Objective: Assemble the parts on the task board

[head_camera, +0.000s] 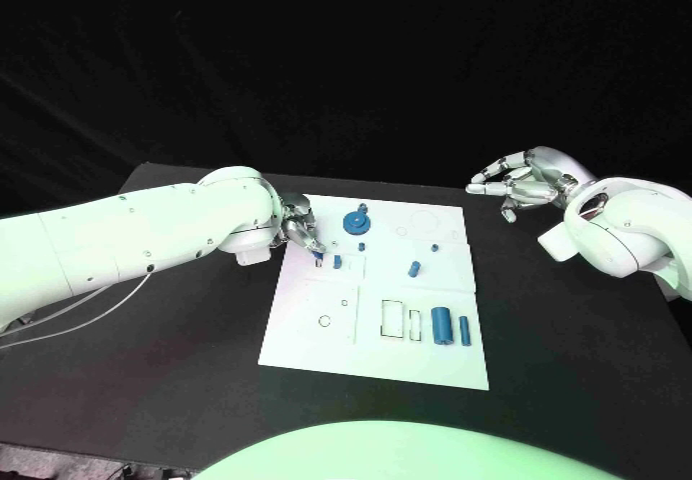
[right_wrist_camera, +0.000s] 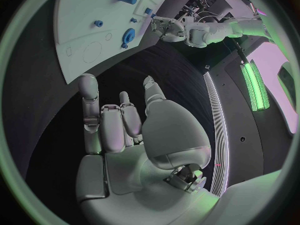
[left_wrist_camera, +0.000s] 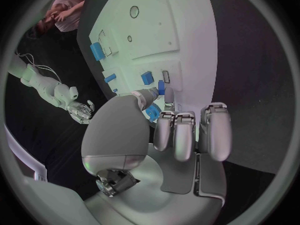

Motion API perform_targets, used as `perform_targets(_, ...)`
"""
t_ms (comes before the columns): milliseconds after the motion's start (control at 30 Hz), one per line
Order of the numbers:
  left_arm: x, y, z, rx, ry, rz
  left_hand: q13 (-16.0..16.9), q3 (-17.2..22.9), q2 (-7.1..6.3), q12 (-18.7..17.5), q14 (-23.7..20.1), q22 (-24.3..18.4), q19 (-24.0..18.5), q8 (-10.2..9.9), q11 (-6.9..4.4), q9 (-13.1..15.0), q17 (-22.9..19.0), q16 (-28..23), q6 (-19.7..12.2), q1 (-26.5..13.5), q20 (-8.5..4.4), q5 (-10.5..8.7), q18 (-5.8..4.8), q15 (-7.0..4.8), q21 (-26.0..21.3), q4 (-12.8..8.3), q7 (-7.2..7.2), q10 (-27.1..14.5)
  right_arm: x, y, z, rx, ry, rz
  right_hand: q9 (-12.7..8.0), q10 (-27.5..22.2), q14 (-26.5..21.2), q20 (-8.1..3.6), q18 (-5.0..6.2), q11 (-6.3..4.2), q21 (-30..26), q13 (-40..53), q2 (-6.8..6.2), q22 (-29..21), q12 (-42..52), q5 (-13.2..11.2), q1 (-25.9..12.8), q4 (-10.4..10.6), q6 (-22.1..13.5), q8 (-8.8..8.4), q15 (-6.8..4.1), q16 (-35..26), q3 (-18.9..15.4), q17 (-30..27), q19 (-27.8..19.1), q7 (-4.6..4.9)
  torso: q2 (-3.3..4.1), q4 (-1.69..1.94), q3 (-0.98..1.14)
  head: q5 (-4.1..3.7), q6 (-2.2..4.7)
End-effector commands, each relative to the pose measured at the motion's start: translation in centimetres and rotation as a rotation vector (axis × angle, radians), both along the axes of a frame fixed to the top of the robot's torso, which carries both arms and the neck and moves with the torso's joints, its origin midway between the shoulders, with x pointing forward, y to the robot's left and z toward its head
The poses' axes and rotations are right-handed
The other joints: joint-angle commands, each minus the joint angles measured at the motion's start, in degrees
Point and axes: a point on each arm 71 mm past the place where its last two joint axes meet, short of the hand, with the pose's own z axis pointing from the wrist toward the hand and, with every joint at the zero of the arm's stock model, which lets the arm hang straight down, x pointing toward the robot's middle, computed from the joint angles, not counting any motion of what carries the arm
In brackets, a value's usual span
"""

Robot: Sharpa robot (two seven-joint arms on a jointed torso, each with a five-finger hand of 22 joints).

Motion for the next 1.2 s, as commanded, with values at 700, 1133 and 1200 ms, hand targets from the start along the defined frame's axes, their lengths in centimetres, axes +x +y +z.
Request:
perform_targets(700, 0.10, -0.23, -1.00, 0.069, 0.015, -0.012, 7.2, 8.2, -0.58, 0.2, 5.9, 8.6, 1.4, 1.1, -0.85, 0.6, 15.1, 0.1, 1.7, -1.0, -0.54, 0.30, -0.18, -0.66, 0.5, -6.9, -1.49, 1.4, 0.00, 0.17, 0.01, 0.004, -0.008, 0.008, 0.1, -0.2, 1.1, 0.05, 0.46, 0.10, -0.3, 0.1, 0.36, 0.0, -0.1, 0.3, 0.2, 0.1, -0.5, 0.33, 0.11, 0.0, -0.4, 0.1, -0.3, -0.02, -0.01, 0.00, -0.01, -0.10, -0.19)
perform_targets(1133, -0.06, -0.40, -1.13, 0.060, 0.029, -0.020, 7.0, 8.3, -0.65, 0.2, 5.9, 8.6, 1.4, 1.2, -0.90, 0.7, 15.1, 0.1, 1.8, -1.2, -0.58, 0.30, -0.19, -0.70, 0.6, -6.9, -1.54, 1.3, -0.02, 0.21, -0.02, 0.003, -0.006, 0.010, 0.1, -0.2, 1.1, 0.05, 0.44, 0.11, -0.2, 0.1, 0.40, 0.1, -0.1, 0.3, 0.2, 0.1, -0.5, 0.36, 0.11, 0.0, -0.4, 0.2, -0.3, -0.02, -0.03, 0.03, 0.02, -0.16, -0.47)
perform_targets(1200, -0.10, -0.40, -1.13, 0.059, 0.030, -0.020, 7.1, 8.4, -0.70, 0.2, 5.9, 8.6, 1.4, 1.3, -0.94, 0.8, 15.1, 0.1, 1.8, -1.3, -0.60, 0.30, -0.20, -0.74, 0.6, -6.9, -1.58, 1.3, -0.02, 0.21, -0.02, 0.003, -0.006, 0.011, 0.1, -0.2, 1.1, 0.05, 0.44, 0.11, -0.2, 0.1, 0.40, 0.1, -0.1, 0.3, 0.2, 0.1, -0.5, 0.36, 0.11, 0.0, -0.4, 0.2, -0.3, -0.02, -0.04, 0.02, 0.01, -0.15, -0.49)
